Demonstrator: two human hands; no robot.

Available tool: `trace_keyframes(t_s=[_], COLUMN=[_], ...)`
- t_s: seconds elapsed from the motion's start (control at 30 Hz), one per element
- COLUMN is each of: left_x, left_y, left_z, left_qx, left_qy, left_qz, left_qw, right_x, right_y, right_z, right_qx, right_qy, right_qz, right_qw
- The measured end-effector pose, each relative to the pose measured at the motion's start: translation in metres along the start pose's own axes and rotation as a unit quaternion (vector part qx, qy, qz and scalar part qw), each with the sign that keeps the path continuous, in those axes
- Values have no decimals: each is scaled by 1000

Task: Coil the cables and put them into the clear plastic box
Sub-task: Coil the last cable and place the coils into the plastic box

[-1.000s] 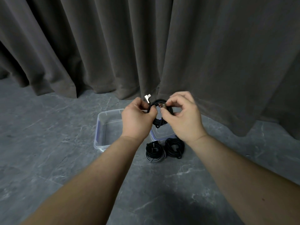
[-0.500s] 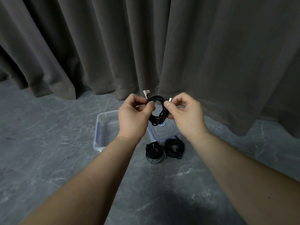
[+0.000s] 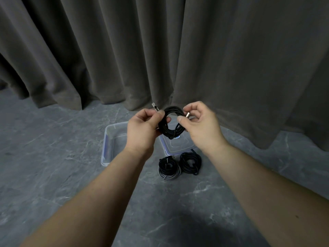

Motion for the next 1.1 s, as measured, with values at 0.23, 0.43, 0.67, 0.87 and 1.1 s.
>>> trace_keyframes(t_s=[0.23, 0.43, 0.67, 0.87, 1.1], left_x=[15, 12, 2, 6, -5], left_y=[-2, -2, 3, 7, 0], left_z=[13, 12, 3, -3, 1], left_qx=[97, 61, -3, -18, -29], left_qy=[-73, -80, -79, -105, 70], left_qz=[-100, -83, -20, -21, 82], left_qw=[988, 991, 997, 994, 994], right_x=[1, 23, 18, 9, 24], right_y=[1, -6, 0, -1, -3], right_z=[0, -27, -14, -31, 22], right_qx=[17, -126, -83, -117, 36], right_qy=[-21, -215, -77, -52, 62], right_qz=[-17, -38, -30, -17, 10], right_qw=[999, 968, 993, 992, 997])
Point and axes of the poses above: each hand's wrist, its own y-axis towards the middle knuckle, its own z-axis out of the palm, x = y × z, the point moved 10 cm from there along y, towards the middle knuckle, and after that the axes turned 2 degrees about z, right-handed, at the moved point
